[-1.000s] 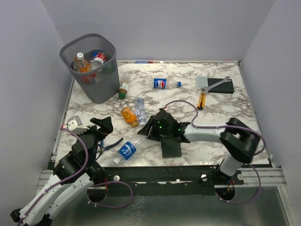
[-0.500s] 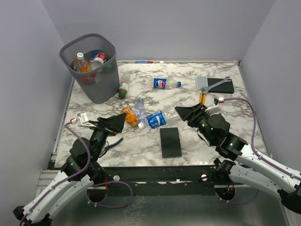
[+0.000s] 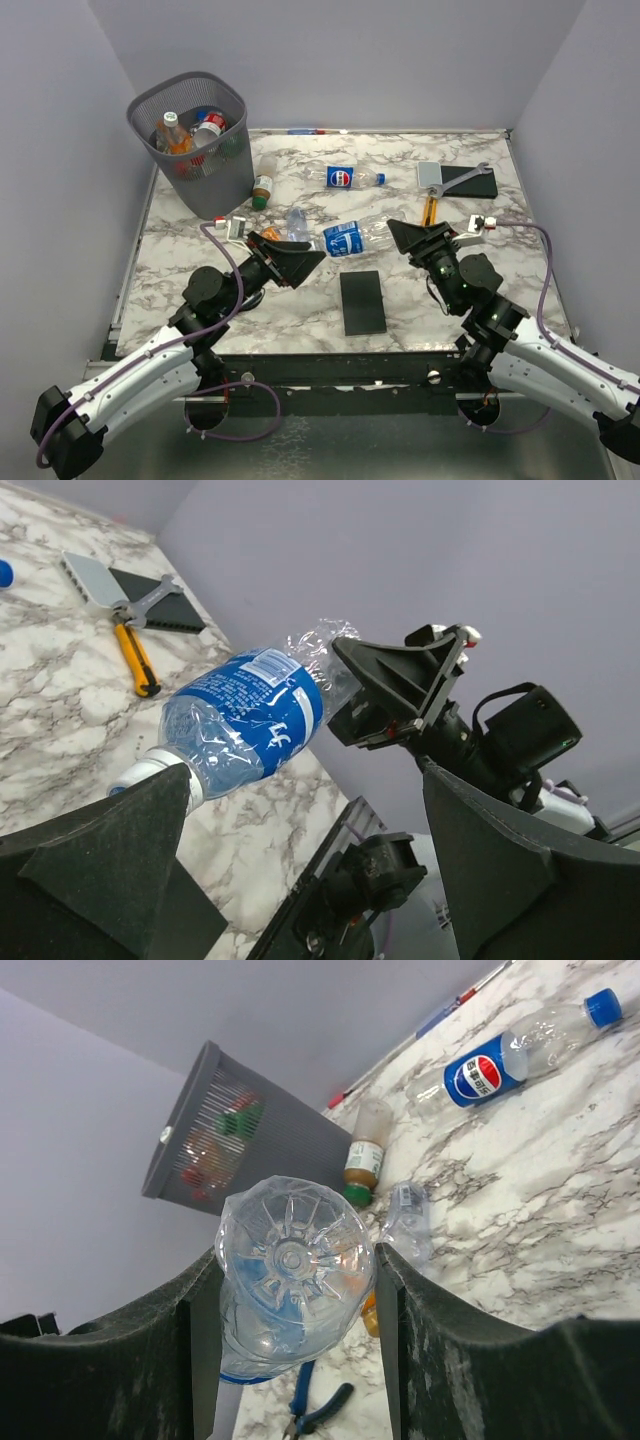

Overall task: Put the plastic bottles in the bin
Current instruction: Pick up the plastic bottle from the corner of the board.

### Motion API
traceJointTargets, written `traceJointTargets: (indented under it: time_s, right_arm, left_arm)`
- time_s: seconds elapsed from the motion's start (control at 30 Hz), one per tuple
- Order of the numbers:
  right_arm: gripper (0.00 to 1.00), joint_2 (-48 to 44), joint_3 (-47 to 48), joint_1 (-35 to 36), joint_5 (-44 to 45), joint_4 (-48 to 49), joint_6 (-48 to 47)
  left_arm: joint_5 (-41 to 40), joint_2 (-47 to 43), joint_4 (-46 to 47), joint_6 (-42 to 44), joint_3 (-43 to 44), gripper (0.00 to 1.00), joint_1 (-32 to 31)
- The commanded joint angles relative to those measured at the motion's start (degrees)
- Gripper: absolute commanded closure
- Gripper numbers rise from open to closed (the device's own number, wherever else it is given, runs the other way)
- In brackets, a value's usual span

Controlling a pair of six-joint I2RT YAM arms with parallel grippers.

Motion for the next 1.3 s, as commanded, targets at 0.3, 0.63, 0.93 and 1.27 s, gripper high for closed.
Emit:
traceJointTargets:
  time_s: [0.3,0.63,0.93,1.27]
  right_arm:
    - [0.65,-5.84,-0.54,-0.41,-0.19,7.58,1.46]
    - [0.66,-6.90,0.41,-0.41,-2.72,11.87,0.72]
    - [0.66,3.03,-0.64,-0.41,-10.30,23.52,8.08]
    - [0.67,8.19,-1.11,-0.41,-14.78,25.76,10.09]
  left_arm:
    - [-3.29,-3.30,5.54,-1.97,-0.89,0.01,-0.05]
    - [-3.05,-1.36,10.11,-5.02,-0.95,0.01,-0.10]
    - [3.05,7.03,17.57,-4.60,3.71,0.01,-0.63]
    - [-4.19,8.13,18.72,-3.98,3.46,0.01,-1.31]
